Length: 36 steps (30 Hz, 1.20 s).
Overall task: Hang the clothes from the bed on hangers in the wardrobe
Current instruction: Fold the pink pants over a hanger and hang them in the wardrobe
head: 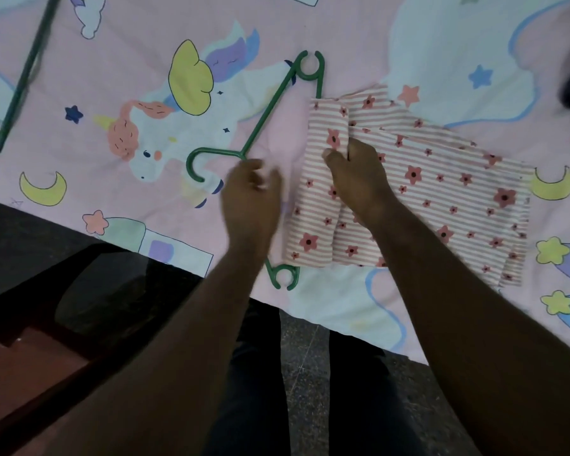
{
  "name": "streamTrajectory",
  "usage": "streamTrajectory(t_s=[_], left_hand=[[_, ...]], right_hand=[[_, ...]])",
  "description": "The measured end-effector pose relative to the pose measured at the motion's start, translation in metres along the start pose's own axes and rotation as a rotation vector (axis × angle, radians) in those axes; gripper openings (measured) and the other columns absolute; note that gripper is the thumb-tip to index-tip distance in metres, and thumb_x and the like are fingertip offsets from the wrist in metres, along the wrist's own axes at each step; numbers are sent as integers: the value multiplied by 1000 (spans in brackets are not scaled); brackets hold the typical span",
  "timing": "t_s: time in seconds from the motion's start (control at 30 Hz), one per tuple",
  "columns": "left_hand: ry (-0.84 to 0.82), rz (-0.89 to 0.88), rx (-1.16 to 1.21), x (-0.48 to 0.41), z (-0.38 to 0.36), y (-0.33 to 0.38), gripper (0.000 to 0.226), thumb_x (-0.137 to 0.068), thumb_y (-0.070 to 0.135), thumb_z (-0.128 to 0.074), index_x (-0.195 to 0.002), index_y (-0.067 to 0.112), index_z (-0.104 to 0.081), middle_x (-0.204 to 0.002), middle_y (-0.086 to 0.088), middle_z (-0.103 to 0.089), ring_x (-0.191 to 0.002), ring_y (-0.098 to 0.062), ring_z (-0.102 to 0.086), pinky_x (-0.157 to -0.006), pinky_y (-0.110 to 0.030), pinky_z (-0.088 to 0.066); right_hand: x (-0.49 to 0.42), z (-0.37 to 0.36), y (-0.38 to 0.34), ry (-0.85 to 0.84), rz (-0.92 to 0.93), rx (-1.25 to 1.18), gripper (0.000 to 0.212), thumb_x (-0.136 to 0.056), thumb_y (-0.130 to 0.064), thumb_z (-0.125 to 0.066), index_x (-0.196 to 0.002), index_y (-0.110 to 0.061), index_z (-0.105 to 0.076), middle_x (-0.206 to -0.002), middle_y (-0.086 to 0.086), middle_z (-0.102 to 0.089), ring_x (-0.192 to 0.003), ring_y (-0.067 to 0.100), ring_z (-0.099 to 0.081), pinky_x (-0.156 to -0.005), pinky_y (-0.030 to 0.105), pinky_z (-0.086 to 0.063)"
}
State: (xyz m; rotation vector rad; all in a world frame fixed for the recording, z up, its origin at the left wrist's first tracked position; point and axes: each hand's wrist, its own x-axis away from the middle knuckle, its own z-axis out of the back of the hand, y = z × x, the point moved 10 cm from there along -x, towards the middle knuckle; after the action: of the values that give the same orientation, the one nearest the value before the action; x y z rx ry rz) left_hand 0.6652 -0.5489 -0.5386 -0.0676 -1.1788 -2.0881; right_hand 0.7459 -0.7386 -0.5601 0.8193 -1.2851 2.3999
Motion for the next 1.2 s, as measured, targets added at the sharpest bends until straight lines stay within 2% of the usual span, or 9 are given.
streamTrajectory(t_s=[0.07, 0.13, 0.37, 0.6, 0.77, 0.83, 0.9, 0.97, 1.2], left_hand=[[55, 199, -199, -14, 25, -36, 29, -89, 38, -62, -95, 10, -65, -83, 2, -61, -81, -16, -55, -73, -24, -40], [-107, 238, -346, -18, 18, -50, 33, -90, 42, -63, -94, 9, -64, -84, 2, -60, -81, -18, -52, -72, -25, -37], [-233, 308, -26, -29, -10, -64, 29, -73, 31, -72, -76, 3, -64, -78, -22, -68, -74, -44, -66, -70, -56, -58], [-284, 331, 59, -2, -53, -48, 22, -87, 16, -72, -75, 8, -55, -77, -17, -61, -66, -29, -61, -67, -52, -60], [-297, 319, 126, 6, -74, -37, 16, -90, 17, -69, -81, 11, -56, -81, -12, -59, -72, -26, -60, -68, -44, -60], [-318, 311, 138, 12, -82, -31, 13, -92, 17, -66, -87, 9, -57, -82, -13, -60, -72, -25, -61, -65, -40, -61], [-359, 322, 190, 21, -93, -25, 11, -95, 12, -60, -99, 3, -54, -83, -15, -61, -66, -23, -62, -62, -36, -60], [-388, 342, 262, 30, -101, -21, 9, -97, 4, -52, -105, 4, -49, -81, -13, -60, -62, -22, -59, -63, -37, -57], [-409, 331, 225, 42, -106, -15, 24, -93, -11, -36, -103, 11, -41, -78, -11, -56, -60, -25, -61, -59, -39, -56]], right_hand=[[-1, 1, -4, -11, 54, 38, 24, -100, -23, -50, -115, -11, -65, -102, 0, -67, -87, 12, -61, -68, 7, -43], [2, -1, -10, 2, 137, 38, 26, -102, -20, -47, -120, -9, -62, -115, 5, -66, -104, 17, -60, -89, 20, -45], [15, 1, -17, 127, 215, -22, 25, -101, -16, -48, -115, -2, -63, -110, 12, -68, -98, 22, -62, -89, 33, -50], [36, 32, -48, 108, 314, -32, 21, -100, -16, -51, -105, -2, -65, -91, 7, -67, -81, 10, -55, -73, 25, -44], [44, 129, -11, 80, 156, -369, 8, -100, -12, -55, -99, -7, -62, -63, -7, -56, -45, -1, -43, -39, 18, -37], [39, 168, 30, 161, 80, -509, 19, -99, -17, -56, -109, -1, -64, -84, 7, -68, -68, 14, -63, -62, 33, -59], [33, 173, 86, 174, -103, -695, 37, -95, -26, -60, -121, 0, -61, -110, 13, -71, -100, 27, -67, -91, 52, -55], [34, 154, 131, 103, -281, -793, 50, -87, -37, -62, -128, -8, -59, -123, 12, -67, -113, 28, -64, -98, 55, -49], [44, 178, 130, 287, -86, -197, 19, -93, -25, -62, -108, -14, -66, -103, 0, -72, -97, 15, -68, -91, 40, -55]])
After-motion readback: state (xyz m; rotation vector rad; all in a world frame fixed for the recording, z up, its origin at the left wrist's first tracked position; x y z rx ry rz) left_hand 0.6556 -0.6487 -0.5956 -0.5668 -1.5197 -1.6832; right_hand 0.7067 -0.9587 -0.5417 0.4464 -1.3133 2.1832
